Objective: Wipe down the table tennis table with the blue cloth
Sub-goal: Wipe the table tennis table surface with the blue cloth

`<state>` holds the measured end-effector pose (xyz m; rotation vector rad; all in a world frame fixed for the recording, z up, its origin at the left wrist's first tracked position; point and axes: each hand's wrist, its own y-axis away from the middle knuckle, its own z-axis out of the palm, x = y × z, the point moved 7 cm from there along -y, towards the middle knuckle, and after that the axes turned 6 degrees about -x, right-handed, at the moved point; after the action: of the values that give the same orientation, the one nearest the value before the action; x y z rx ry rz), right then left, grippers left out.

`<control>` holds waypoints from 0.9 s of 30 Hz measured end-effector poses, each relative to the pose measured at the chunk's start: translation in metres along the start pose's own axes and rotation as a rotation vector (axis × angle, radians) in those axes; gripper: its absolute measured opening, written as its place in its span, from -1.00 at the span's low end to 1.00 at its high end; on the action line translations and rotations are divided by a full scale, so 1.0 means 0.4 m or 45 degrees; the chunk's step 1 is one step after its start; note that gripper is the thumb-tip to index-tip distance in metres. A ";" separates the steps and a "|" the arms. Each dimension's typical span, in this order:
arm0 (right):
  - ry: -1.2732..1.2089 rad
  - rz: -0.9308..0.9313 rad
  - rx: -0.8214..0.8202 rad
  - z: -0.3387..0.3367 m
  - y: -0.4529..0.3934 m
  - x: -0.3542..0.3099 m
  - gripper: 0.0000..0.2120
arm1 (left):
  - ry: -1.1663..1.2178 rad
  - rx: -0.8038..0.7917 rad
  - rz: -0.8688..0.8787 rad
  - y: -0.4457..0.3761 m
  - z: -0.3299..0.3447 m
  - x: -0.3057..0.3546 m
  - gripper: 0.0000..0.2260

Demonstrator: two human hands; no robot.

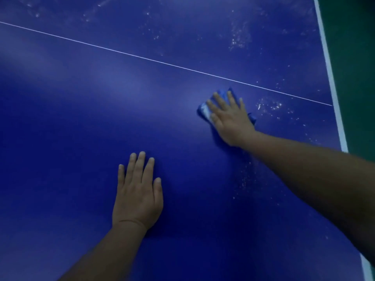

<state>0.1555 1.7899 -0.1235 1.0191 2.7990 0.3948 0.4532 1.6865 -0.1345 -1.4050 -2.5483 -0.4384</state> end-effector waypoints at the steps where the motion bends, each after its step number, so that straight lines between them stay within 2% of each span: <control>1: -0.008 0.088 0.024 -0.012 -0.034 0.046 -0.49 | 0.006 -0.001 -0.005 -0.001 0.001 -0.001 -0.43; 4: -0.101 0.453 0.071 -0.031 -0.096 0.147 -0.48 | 0.008 -0.033 -0.021 -0.008 0.007 -0.005 -0.45; 6: -0.123 0.648 0.092 -0.036 -0.114 0.122 -0.48 | -0.013 -0.044 -0.021 -0.011 0.011 -0.011 -0.45; 7: -0.108 0.632 0.119 -0.040 -0.122 0.070 -0.48 | -0.025 -0.051 -0.019 -0.010 0.012 -0.014 -0.46; 8: -0.091 0.518 0.160 -0.042 -0.132 0.000 -0.49 | -0.040 -0.051 -0.018 -0.009 0.011 -0.017 -0.46; 10: -0.074 0.185 0.173 -0.035 -0.142 -0.136 -0.49 | -0.064 -0.045 -0.015 -0.010 0.007 -0.017 -0.45; 12: -0.085 0.014 0.080 -0.032 -0.138 -0.149 -0.49 | -0.064 -0.053 -0.013 -0.013 0.007 -0.015 -0.45; 13: -0.053 0.050 0.075 -0.032 -0.138 -0.085 -0.49 | -0.057 -0.053 -0.013 -0.014 0.007 -0.013 -0.45; 14: 0.000 0.181 0.108 -0.034 -0.129 0.006 -0.49 | -0.051 -0.048 -0.012 -0.014 0.007 -0.012 -0.45; 16: 0.011 0.635 0.135 -0.024 -0.069 0.253 -0.47 | -0.049 -0.048 -0.011 -0.013 0.006 -0.009 -0.45; 18: -0.174 1.116 0.148 -0.011 0.052 0.482 -0.46 | -0.040 -0.053 -0.009 -0.014 0.004 -0.003 -0.46; 20: -0.379 1.415 0.095 0.003 0.137 0.579 -0.44 | -0.044 -0.063 -0.013 -0.016 0.004 0.000 -0.46; 21: -0.416 1.453 0.089 0.007 0.136 0.575 -0.43 | -0.050 -0.072 -0.018 -0.016 0.004 -0.001 -0.46; 22: -0.399 1.416 0.106 0.001 0.115 0.540 -0.43 | -0.055 -0.081 -0.020 -0.016 0.005 -0.002 -0.45; 24: -0.275 1.169 0.170 -0.017 0.039 0.398 -0.45 | -0.063 -0.088 -0.017 -0.017 0.008 -0.005 -0.45; 27: -0.076 0.563 0.204 -0.019 -0.054 0.094 -0.49 | -0.074 -0.095 -0.027 -0.018 0.009 -0.006 -0.44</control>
<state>0.1120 1.7966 -0.1239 1.6617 2.5688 0.1796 0.4482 1.6823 -0.1398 -1.4381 -2.6206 -0.5085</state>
